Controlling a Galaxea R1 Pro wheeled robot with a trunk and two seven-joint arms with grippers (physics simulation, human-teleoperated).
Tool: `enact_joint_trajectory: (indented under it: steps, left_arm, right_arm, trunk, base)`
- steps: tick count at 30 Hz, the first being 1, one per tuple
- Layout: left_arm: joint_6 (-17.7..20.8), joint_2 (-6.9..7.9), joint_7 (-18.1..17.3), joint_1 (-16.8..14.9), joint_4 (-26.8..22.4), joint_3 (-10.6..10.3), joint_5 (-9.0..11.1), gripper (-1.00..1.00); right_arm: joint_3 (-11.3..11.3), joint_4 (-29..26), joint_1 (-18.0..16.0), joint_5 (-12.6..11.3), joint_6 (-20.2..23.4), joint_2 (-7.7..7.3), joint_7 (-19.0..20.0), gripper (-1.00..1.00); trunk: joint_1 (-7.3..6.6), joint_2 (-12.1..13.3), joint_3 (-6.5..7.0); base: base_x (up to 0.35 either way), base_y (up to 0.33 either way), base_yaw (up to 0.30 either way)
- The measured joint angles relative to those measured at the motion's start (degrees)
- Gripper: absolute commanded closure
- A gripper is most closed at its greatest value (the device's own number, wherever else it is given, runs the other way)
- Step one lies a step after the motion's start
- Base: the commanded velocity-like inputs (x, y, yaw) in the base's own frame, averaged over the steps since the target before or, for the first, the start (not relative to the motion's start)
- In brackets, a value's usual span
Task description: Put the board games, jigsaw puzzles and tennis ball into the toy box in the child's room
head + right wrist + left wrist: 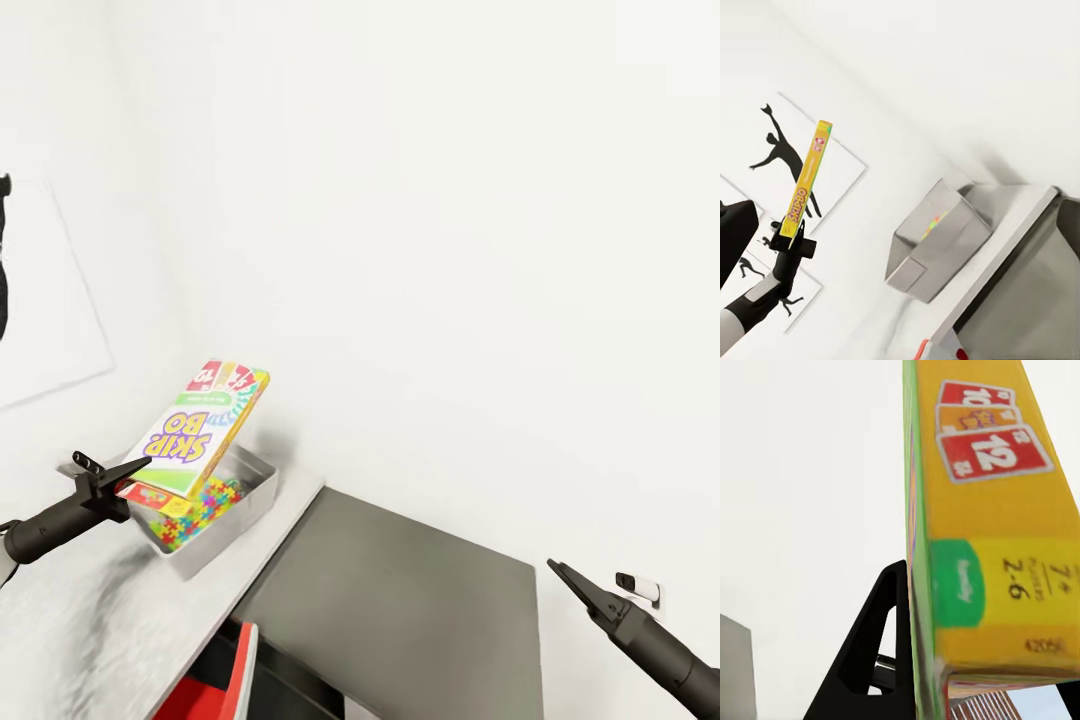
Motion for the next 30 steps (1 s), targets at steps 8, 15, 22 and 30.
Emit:
enact_joint_trajectory:
  steps: [8,15,22,30]
  left_arm:
    - [-0.01,0.0,-0.03,0.01,0.1,0.0,0.02,1.0]
    - [-0.02,0.0,-0.14,-0.01,0.15,0.02,0.05,1.0]
    - [-0.1,0.0,-0.22,0.01,0.16,0.01,0.06,1.0]
    - [-0.11,0.0,-0.23,-0.01,0.16,-0.01,0.07,1.0]
  right_arm:
    - [0.0,0.0,0.0,-0.04,-0.03,0.0,-0.02,-1.0]
    - [0.0,0.0,0.0,-0.02,-0.03,0.0,0.0,-1.0]
    - [0.0,-0.01,0.0,0.01,-0.03,0.0,0.0,-1.0]
    - [0.0,-0.01,0.0,0.01,-0.03,0.0,-0.01,-1.0]
  trunk:
    - [0.0,0.0,0.0]
    - [-0.01,-0.01,0.0]
    - [0.0,0.0,0.0]
    - [0.0,0.0,0.0]
  base:
    - [0.063,0.104,0.0]
    - [0.063,0.084,0.0]
    - [0.024,0.047,0.0]
    - [0.011,0.023,0.0]
